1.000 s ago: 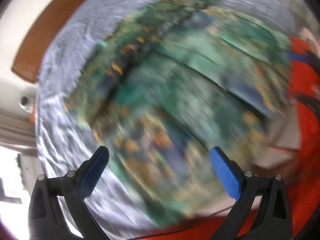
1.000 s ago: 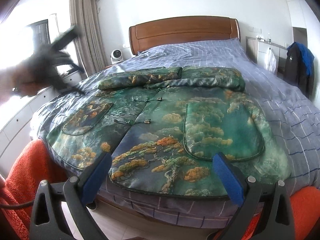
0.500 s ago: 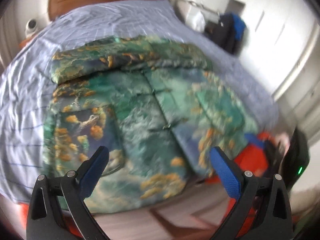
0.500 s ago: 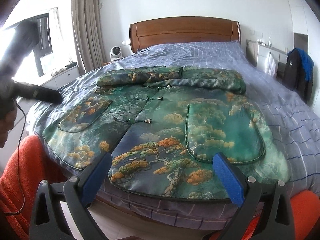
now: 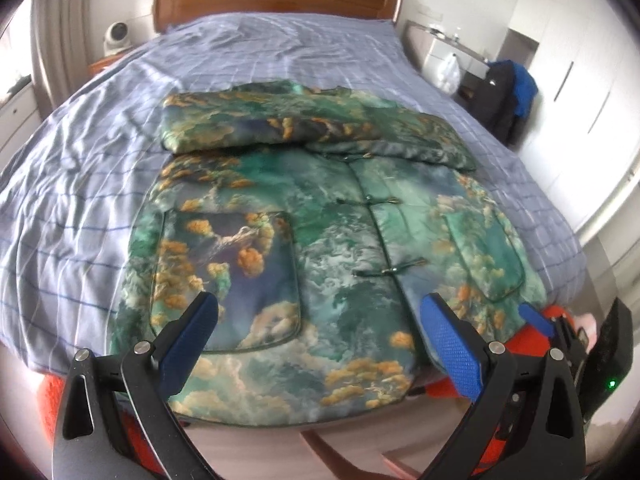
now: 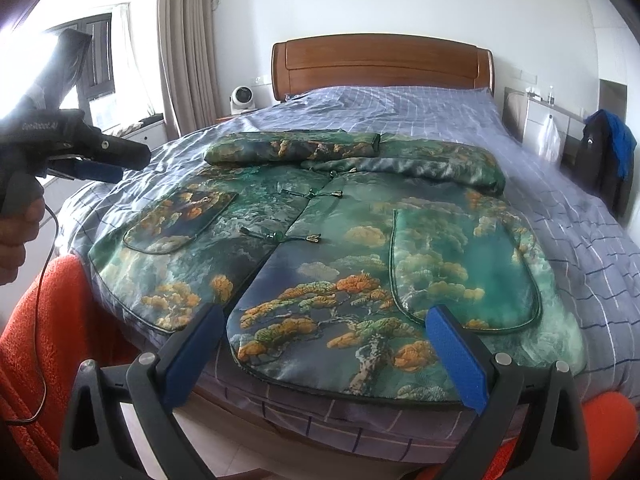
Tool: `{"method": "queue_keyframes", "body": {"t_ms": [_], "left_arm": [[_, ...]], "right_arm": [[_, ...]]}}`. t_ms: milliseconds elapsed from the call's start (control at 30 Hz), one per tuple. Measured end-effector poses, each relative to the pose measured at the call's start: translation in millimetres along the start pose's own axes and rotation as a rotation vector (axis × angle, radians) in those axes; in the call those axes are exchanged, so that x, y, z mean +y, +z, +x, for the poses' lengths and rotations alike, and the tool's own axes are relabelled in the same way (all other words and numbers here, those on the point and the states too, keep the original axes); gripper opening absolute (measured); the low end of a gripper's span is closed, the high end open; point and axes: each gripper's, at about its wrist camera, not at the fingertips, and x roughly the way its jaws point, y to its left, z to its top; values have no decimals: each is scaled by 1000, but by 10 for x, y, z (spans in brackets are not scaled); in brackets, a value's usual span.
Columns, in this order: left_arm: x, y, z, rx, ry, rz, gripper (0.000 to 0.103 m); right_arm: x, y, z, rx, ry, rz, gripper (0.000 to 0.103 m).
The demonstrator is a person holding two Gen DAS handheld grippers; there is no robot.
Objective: Fold large clothes
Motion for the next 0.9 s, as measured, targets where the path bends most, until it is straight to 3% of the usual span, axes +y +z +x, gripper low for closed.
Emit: {"method": "queue_keyframes", "body": {"t_ms": [633,900], "left_arm": [[-18,-141,40,14,70,9,101],[122,-199,-127,-19,150,17,101]], "right_arm": [[10,-3,13,2,1,-2,100],[12,-7,14,1,3,-1,100]]}}
